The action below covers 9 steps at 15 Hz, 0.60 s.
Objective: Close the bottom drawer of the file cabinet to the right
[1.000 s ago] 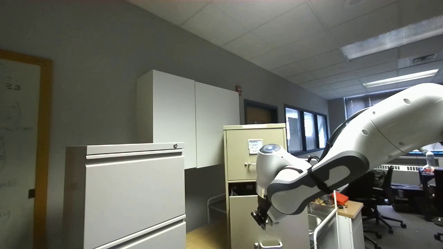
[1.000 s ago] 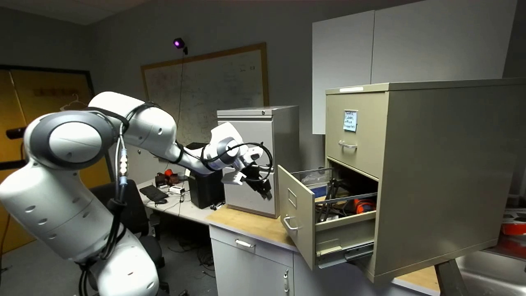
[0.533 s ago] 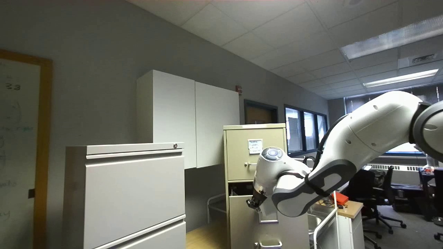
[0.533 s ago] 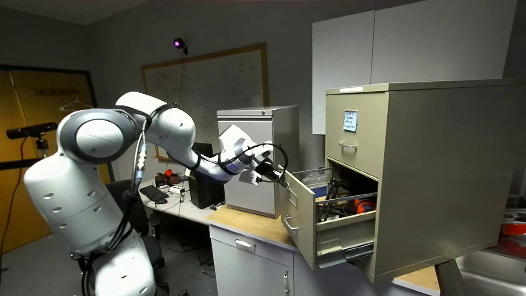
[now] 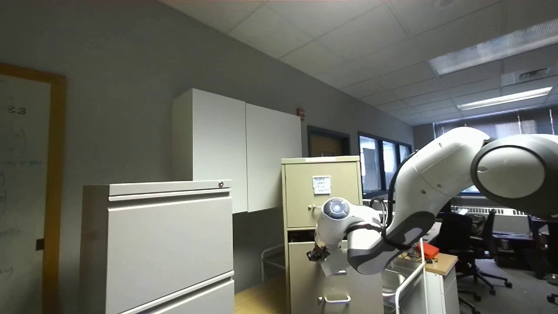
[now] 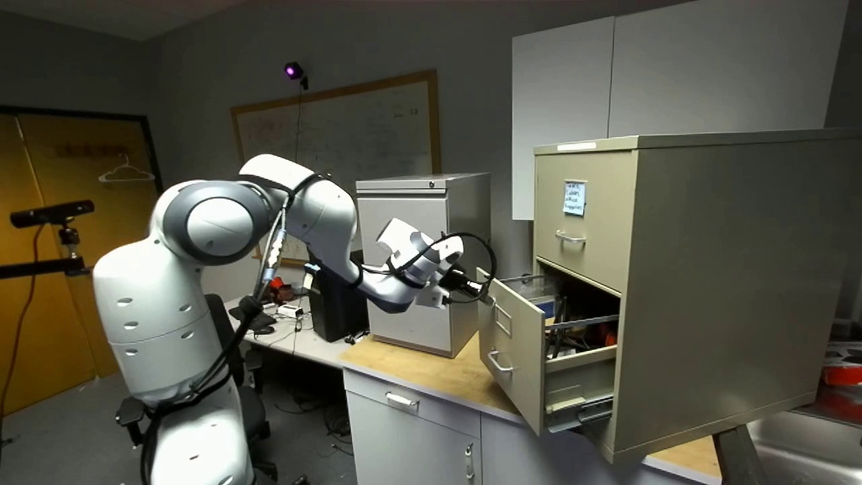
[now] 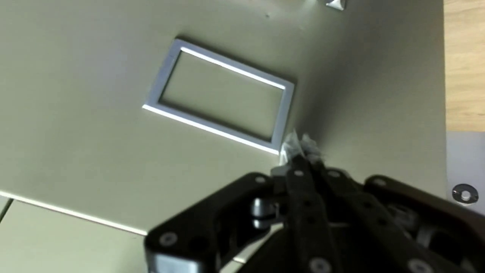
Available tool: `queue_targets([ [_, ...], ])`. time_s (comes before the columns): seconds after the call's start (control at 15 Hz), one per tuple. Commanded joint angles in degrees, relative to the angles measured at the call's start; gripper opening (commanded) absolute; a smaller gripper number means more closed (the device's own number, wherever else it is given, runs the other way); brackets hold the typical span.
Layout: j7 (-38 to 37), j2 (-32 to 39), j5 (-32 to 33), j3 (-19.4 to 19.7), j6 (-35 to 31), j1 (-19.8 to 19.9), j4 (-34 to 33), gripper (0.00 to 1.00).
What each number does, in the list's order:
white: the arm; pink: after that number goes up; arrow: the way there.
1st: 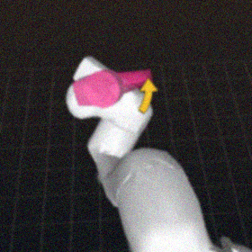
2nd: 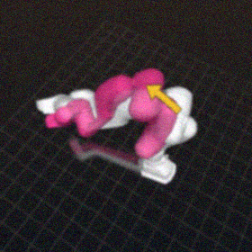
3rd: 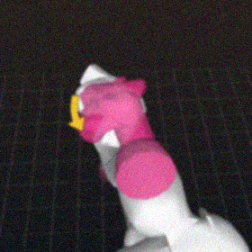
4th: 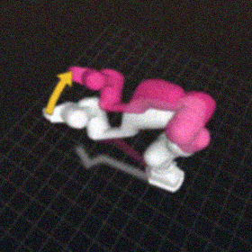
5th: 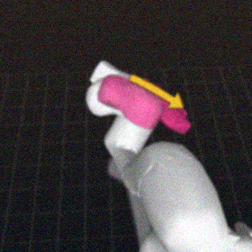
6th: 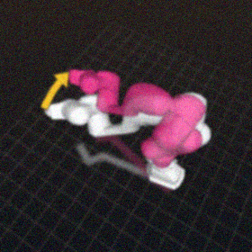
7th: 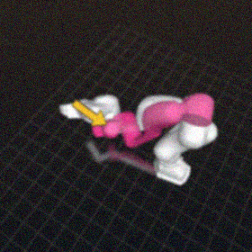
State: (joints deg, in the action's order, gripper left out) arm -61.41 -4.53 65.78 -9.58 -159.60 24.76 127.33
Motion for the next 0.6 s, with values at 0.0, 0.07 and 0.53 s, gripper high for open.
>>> queue_targets([
  [0.0, -4.2, 10.2, 13.7, 0.9, 2.4, 2.2, -13.7, 0.00],
  [0.07, -5.1, 11.9, 16.9, 1.3, 2.8, 2.0, -16.0, 0.00],
  [0.53, -7.9, 23.3, 28.7, 4.0, 4.8, 1.7, -31.8, 0.00],
])
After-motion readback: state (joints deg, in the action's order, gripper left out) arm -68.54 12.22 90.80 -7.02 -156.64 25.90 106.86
